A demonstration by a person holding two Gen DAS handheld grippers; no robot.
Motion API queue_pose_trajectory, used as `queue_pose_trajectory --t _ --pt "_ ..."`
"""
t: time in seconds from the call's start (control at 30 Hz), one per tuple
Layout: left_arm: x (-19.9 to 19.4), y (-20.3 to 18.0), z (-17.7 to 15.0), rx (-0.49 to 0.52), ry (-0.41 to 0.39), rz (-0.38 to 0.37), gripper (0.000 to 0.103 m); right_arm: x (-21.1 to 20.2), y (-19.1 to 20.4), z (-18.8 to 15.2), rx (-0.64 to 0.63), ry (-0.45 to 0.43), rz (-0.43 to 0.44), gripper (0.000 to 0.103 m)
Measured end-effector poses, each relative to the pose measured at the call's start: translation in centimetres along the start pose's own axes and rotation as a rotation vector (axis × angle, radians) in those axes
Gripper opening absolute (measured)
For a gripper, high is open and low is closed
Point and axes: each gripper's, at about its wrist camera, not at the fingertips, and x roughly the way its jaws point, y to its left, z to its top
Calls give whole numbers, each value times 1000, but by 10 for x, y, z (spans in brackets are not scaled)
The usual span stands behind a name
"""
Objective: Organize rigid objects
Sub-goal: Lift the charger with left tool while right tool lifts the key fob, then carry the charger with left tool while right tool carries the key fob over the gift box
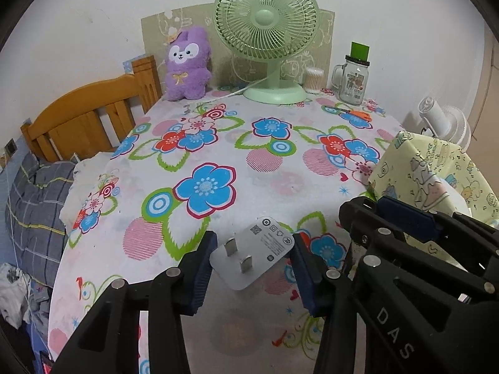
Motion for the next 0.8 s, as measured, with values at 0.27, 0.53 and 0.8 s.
queue_pose_trajectory --t 0.27,0.53,0.8 --pt "-21 -9 -4 -2 -25 2 49 -21 -5 -4 0 -24 8 36" --pt "-41 -28 5 19 -60 -12 49 -46 -20 1 17 -65 -2 36" --pt "-55 -49 17 42 -85 -39 49 -68 -40 9 37 -104 -23 36"
